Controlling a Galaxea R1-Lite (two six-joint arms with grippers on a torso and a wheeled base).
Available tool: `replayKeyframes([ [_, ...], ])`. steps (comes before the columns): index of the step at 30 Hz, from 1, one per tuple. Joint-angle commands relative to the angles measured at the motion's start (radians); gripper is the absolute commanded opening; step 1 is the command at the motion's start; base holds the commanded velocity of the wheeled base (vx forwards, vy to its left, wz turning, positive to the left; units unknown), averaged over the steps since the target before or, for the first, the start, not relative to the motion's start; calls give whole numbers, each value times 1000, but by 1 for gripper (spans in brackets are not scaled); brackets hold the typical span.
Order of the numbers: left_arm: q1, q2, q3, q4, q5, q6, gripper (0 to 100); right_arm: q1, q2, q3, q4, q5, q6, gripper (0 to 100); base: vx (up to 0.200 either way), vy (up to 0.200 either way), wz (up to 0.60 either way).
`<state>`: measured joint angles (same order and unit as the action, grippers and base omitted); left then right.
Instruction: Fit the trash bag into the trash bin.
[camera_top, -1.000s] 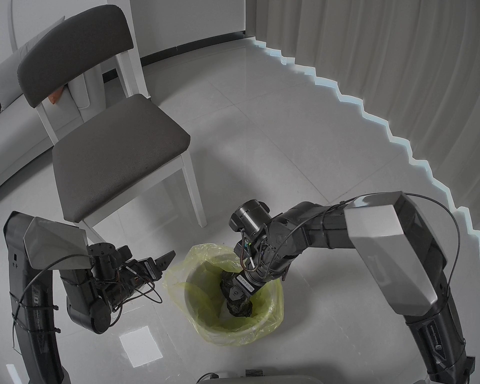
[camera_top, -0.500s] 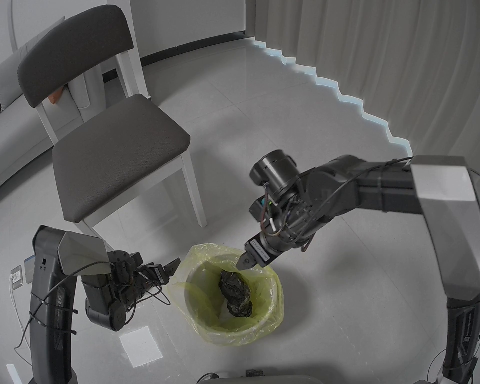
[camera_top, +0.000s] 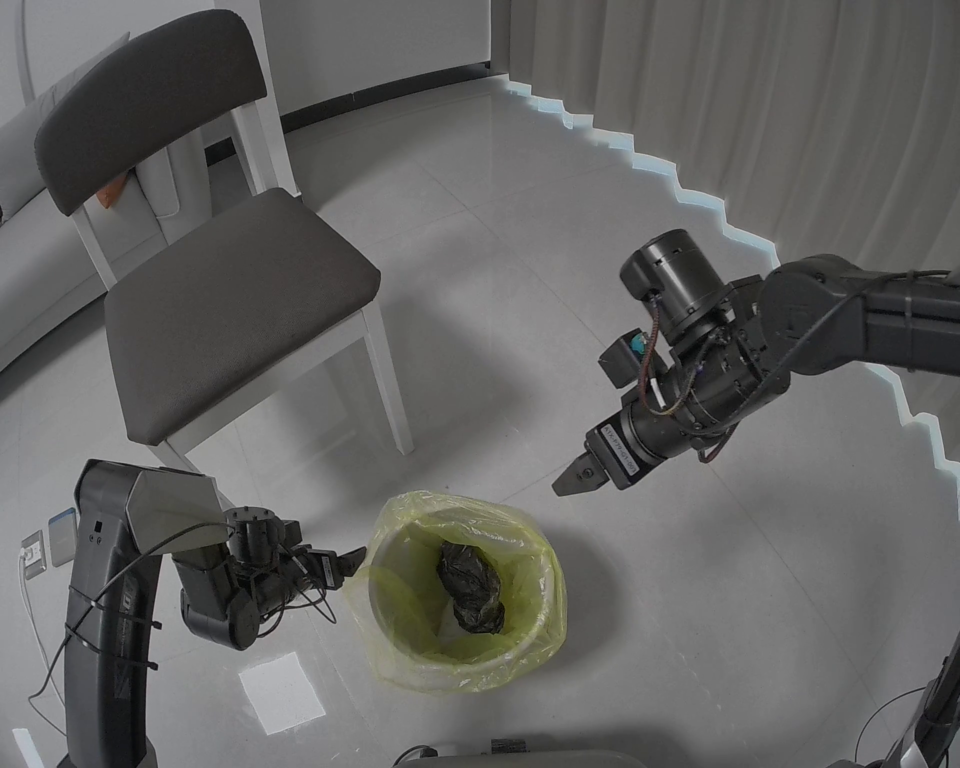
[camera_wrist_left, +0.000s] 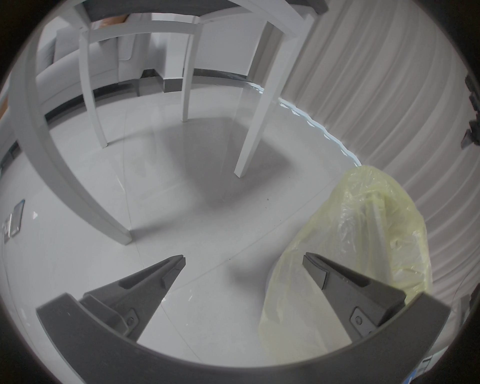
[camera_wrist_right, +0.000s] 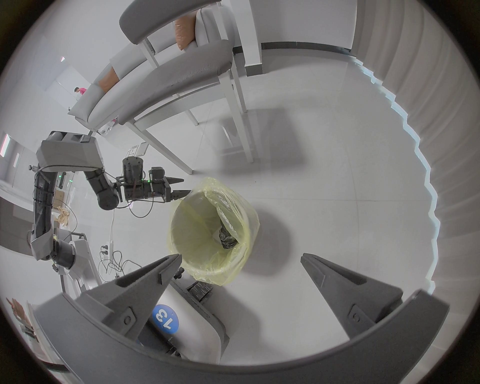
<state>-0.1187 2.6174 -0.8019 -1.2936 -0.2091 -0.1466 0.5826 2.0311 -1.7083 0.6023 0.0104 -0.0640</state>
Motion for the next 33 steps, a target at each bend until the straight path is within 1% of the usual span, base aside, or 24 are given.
replayKeyframes([
  [1, -9, -17, -68, 50, -1, 44, 100, -18, -134, 105, -33, 0, -8, 100, 0, 0, 0],
  [7, -1, -50, -39, 37, -4, 33, 100, -41, -175, 161, -58, 2, -8, 100, 0, 0, 0],
  [9, 28, -116, 9, 36, -19, 19, 100, -59, -204, 191, -75, 2, -8, 100, 0, 0, 0],
  [13, 59, -215, 76, 28, -38, -5, 100, -72, -253, 217, -90, 0, -10, 100, 0, 0, 0],
  [16, 96, -326, 162, 8, -59, -28, 100, -99, -308, 257, -90, 0, -10, 100, 0, 0, 0],
  [19, 122, -404, 230, -3, -69, -28, 100, -138, -353, 300, -93, 0, -10, 100, 0, 0, 0],
  [25, 134, -576, 403, -55, -78, -31, 100, -193, -486, 421, -161, 0, 0, 100, 0, 0, 0],
  [26, 134, -580, 408, -56, -79, -31, 100, -193, -491, 426, -164, 0, 1, 100, 0, 0, 0],
  [27, 134, -642, 466, -69, -98, -31, 100, -204, -554, 481, -194, 0, 4, 100, 0, 0, 0],
  [28, 134, -680, 495, -70, -108, -31, 100, -211, -592, 515, -214, -1, 6, 100, 0, 0, 0],
  [32, 126, -832, 575, -59, -118, -34, 100, -248, -750, 647, -292, -4, 7, 100, 0, 0, 0],
  [33, 126, -832, 575, -59, -118, -34, 100, -248, -750, 647, -292, -4, 7, 100, 0, 0, 0],
])
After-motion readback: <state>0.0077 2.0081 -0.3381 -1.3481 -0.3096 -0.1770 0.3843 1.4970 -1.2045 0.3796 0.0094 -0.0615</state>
